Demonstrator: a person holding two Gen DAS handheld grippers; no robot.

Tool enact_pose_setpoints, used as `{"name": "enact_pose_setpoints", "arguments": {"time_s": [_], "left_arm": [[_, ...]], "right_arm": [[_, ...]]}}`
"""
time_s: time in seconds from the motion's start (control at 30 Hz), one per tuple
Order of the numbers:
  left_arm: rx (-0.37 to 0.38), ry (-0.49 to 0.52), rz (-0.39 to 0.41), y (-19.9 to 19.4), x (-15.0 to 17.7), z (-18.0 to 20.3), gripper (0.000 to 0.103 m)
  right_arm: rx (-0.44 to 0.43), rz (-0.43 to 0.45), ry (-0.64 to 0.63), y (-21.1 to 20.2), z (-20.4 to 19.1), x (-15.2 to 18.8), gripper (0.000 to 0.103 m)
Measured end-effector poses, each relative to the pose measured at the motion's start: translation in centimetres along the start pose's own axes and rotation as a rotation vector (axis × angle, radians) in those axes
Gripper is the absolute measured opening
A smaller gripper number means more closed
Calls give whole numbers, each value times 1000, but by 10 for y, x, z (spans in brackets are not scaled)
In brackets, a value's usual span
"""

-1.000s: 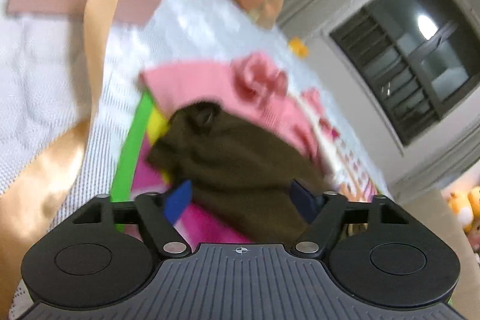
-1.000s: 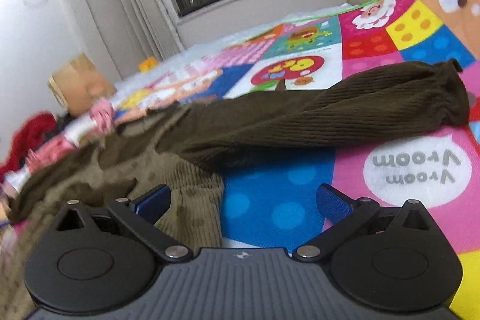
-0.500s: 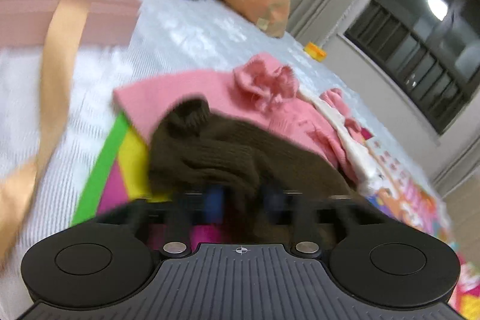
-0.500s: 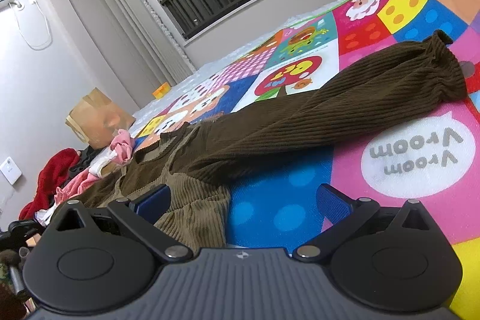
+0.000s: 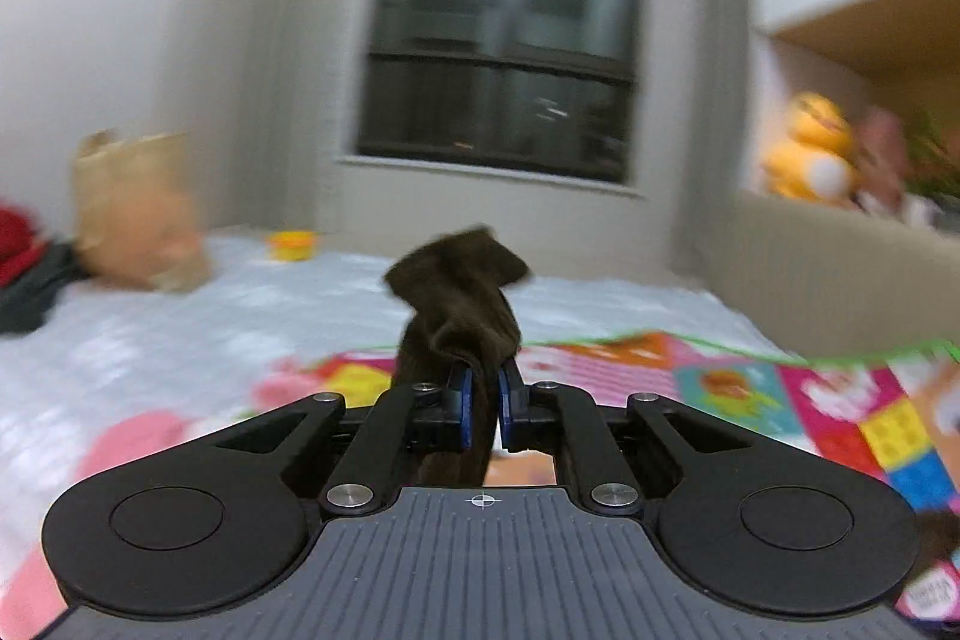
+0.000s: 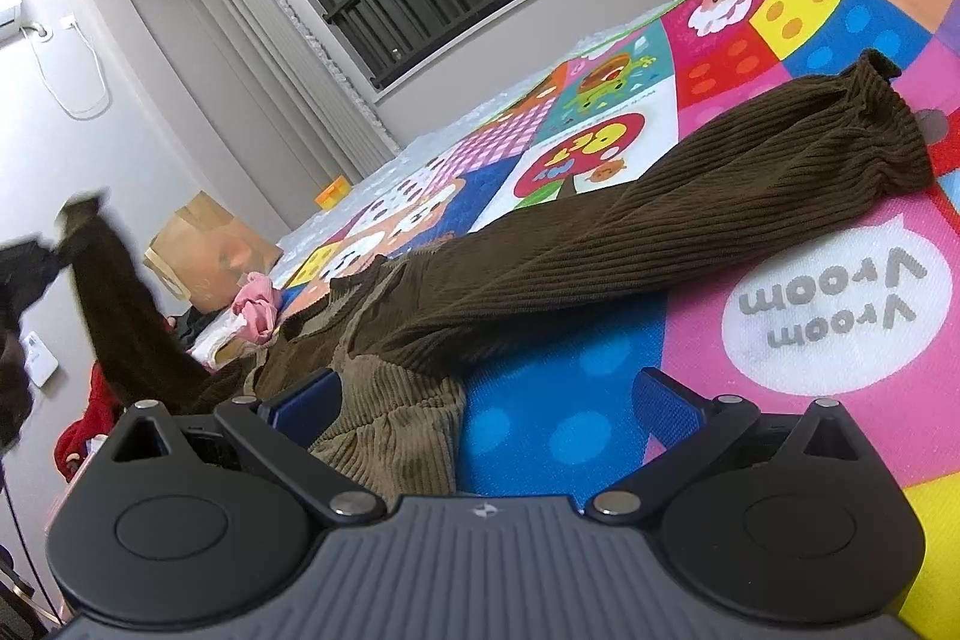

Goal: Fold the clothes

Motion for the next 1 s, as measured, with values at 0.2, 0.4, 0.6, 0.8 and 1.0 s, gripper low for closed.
{"name": "enact_pose_setpoints", "arguments": {"time_s": [0.2,0.4,0.6,0.8,1.0], "left_arm": [[154,51,-150,60,36,94,10],[308,-100,-337,92,93,101,46],[287,-128,-313,51,100,47,88],[98,-158,-291,9,121,-51,96],[85,-420,-293,-1,183,-142,97]], "right_arm": [[-7,2,5,-1,2,1,103],[-17,-3,12,0,5,0,103],[-16,-35,3,3,5,0,103],[24,-94,-129,9,-17,7,103],[89,-103,-184,13,-29,11,103]]}}
Point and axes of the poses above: each gripper's, at about its wrist camera, not at the fingertips, and y roughly the way its jaws point, z to its right, x to its underside, the point moved 2 cm from there along y, roughly the way its jaws point, and after that the axes turned 4 degrees about -z, right-handed, at the moved point
